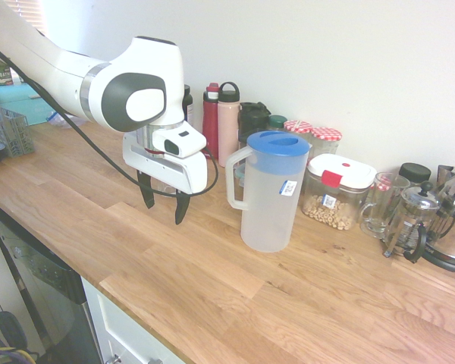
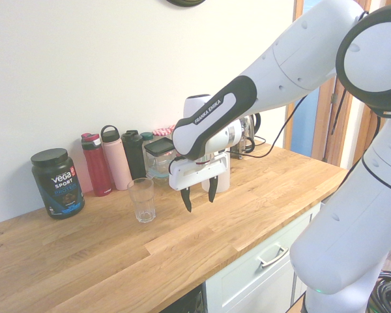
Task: Pour me some water
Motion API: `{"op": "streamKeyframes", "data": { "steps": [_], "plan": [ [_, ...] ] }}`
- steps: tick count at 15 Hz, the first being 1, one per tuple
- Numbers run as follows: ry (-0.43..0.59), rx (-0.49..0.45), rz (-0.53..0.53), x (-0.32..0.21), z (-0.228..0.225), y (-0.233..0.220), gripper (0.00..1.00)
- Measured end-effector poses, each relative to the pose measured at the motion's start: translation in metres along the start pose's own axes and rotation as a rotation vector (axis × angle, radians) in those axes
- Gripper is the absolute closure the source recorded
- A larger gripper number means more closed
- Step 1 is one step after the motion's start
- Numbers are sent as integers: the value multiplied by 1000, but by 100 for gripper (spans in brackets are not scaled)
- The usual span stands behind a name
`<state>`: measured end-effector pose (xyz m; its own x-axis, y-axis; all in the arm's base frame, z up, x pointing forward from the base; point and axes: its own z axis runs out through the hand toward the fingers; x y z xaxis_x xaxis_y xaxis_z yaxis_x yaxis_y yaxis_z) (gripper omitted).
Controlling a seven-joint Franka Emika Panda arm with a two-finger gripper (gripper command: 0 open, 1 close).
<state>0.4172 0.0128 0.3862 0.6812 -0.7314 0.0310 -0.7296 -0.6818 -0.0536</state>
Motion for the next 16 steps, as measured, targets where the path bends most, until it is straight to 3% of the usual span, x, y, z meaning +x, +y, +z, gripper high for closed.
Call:
{"op": "streamKeyframes", "data": {
  "steps": [4,9,13,16],
  "plan": [
    [2,-4,35,0,-2,-5,0],
    [56,35,137,2,-112,-15,0],
    [95,19,346,24,-192,-3,0],
    [125,20,476,41,-222,13,0]
  ]
}}
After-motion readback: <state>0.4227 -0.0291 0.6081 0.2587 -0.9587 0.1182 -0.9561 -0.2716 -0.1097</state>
